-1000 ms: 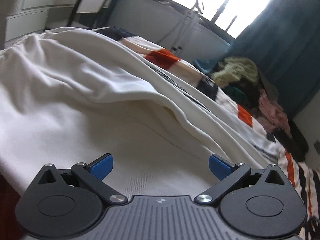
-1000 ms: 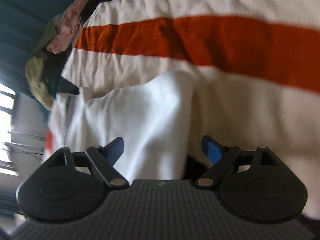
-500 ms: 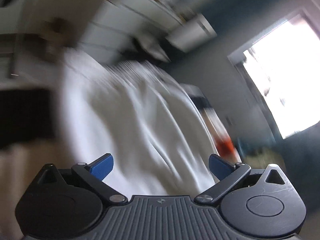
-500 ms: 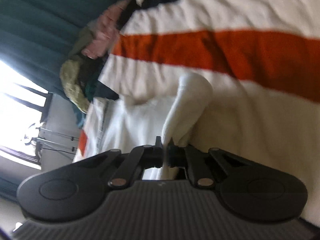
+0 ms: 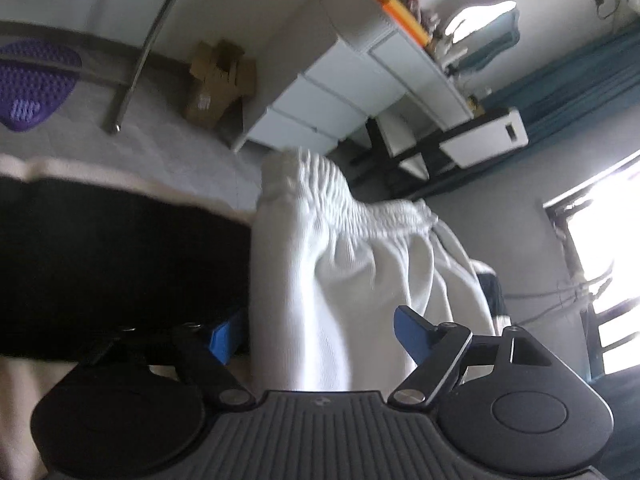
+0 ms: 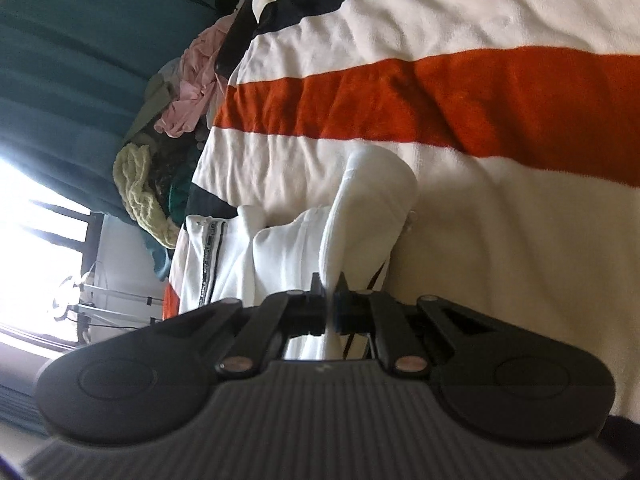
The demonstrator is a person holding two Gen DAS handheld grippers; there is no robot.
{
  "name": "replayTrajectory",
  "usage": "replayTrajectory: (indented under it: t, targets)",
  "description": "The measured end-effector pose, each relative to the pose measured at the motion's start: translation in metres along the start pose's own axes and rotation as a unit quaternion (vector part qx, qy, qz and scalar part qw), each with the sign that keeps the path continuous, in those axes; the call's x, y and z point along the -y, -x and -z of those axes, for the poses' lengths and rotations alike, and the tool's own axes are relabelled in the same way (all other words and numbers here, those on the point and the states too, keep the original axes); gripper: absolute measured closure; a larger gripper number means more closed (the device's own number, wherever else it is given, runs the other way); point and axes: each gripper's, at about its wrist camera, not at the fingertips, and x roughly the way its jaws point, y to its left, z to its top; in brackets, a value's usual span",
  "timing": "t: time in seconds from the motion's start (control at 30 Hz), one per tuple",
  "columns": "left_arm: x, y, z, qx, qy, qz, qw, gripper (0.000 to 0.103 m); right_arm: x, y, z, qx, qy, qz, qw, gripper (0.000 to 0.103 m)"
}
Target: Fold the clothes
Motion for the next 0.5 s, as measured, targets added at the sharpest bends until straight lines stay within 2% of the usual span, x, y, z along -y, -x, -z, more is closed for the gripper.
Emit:
replayTrajectory:
  t: [0.1,0.27,0.33,0.37,0.43,0.5]
  targets:
    - [-0.007,-0.006,0.0,0.004,0.021,0.0,0.9998,0.034,0.001,-0.002,0.001,-0.001,-0.002,0.01,1.0,0.095]
    - [-0.015,-0.012,-0.003,0.016,0.047,-0.004,0.9988,0.058,0.01,-0.009,-0.002,-0.006,-0.026,0.033,0.999,0.094]
    - [-0.017,-0.014,-0.004,0.019,0.062,-0.001,0.9979,0.064,0.014,-0.012,-0.002,-0.009,-0.031,0.035,0.999,0.094]
    - [-0.018,-0.015,-0.005,0.02,0.071,-0.003,0.9973,0.074,0.013,-0.016,-0.002,-0.012,-0.022,0.036,0.999,0.094]
    - [-0.019,-0.019,-0.005,0.018,0.082,-0.006,0.9964,0.087,0.01,-0.023,-0.003,-0.018,0.004,0.049,0.999,0.095]
    - [-0.02,-0.02,-0.007,0.019,0.087,-0.008,0.996,0.089,0.007,-0.018,-0.003,-0.011,0.014,0.046,0.999,0.095]
